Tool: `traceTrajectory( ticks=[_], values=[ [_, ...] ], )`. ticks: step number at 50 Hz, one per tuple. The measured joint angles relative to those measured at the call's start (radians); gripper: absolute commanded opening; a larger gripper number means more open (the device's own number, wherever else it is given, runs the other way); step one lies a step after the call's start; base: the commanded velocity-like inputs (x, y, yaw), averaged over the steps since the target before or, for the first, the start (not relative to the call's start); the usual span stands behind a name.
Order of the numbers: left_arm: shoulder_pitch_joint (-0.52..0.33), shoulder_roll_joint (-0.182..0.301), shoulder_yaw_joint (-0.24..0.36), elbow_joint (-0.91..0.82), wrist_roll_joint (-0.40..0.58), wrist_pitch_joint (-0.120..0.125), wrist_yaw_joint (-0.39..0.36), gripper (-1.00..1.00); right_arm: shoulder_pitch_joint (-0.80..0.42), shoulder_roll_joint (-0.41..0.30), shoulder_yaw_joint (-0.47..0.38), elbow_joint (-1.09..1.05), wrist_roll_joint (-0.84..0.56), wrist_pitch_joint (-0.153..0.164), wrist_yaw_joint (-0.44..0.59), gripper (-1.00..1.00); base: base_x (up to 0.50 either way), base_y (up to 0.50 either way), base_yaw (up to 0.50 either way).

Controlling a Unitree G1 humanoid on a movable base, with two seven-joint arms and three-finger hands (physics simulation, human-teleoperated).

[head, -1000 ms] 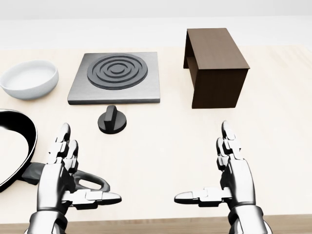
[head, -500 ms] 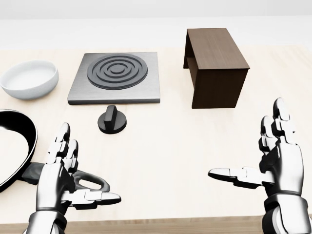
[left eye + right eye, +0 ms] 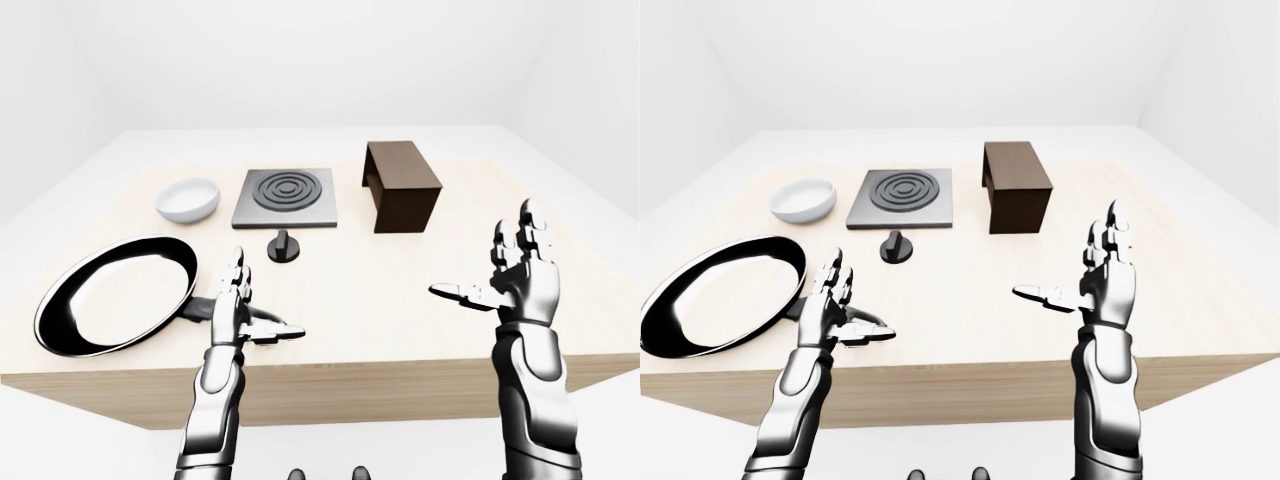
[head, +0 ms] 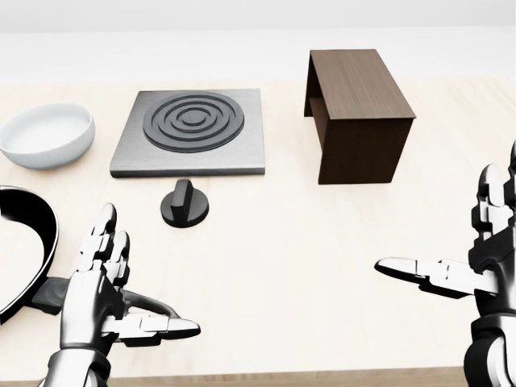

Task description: Turn on the stove.

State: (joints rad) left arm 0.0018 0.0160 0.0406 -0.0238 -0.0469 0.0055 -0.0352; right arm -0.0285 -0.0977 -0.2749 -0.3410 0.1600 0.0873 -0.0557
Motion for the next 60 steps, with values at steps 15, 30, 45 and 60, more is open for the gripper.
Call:
traceTrajectory(
  ticks=[15, 30, 45, 60],
  values=[
    [-0.001, 0.000, 0.000, 0.007, 0.000, -0.007, 0.001, 1.00, 0.002, 0.001, -0.003, -0.013, 0.005, 0.000, 0.005, 1.00, 0.23, 0.00, 0.00],
    [0.001, -0.002, -0.004, 0.015, 0.003, -0.015, 0.001, 1.00, 0.005, 0.002, -0.004, -0.018, 0.006, 0.000, 0.010, 1.00, 0.23, 0.00, 0.00],
    [0.005, -0.004, -0.009, 0.016, 0.007, -0.020, 0.002, 1.00, 0.009, 0.003, -0.005, -0.021, 0.004, 0.000, 0.014, 1.00, 0.23, 0.00, 0.00],
    [0.003, -0.004, -0.010, 0.026, 0.008, -0.027, 0.002, 1.00, 0.011, 0.005, -0.005, -0.026, 0.004, 0.000, 0.016, 1.00, 0.23, 0.00, 0.00]
  ],
)
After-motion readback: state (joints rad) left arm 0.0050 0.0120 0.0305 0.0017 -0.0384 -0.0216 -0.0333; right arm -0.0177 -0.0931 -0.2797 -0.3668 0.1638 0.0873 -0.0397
